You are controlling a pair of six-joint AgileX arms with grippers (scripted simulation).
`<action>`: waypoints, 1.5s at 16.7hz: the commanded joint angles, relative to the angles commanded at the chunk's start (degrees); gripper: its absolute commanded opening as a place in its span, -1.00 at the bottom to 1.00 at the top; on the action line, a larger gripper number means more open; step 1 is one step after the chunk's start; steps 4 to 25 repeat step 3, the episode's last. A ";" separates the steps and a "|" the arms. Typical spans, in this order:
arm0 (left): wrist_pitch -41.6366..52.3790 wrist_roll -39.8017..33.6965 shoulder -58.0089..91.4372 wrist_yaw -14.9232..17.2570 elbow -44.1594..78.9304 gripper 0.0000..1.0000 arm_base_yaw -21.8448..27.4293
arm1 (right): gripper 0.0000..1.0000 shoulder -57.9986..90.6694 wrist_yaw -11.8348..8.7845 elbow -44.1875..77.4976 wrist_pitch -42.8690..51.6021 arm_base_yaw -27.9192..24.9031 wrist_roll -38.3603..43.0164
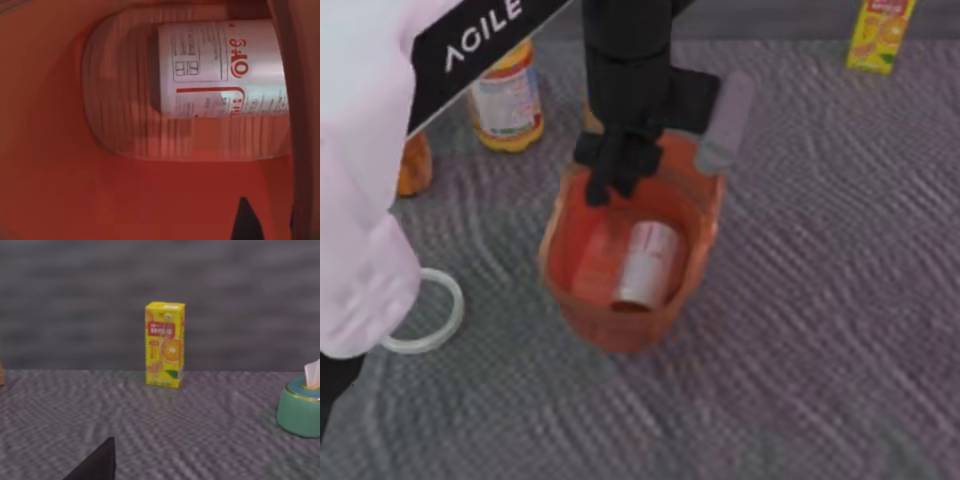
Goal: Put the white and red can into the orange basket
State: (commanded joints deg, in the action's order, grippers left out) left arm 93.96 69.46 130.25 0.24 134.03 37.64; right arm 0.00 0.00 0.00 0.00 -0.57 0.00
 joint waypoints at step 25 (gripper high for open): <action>3.39 0.57 -0.06 -0.03 3.42 -1.00 -1.00 | 1.00 0.00 0.00 0.00 0.00 0.00 0.00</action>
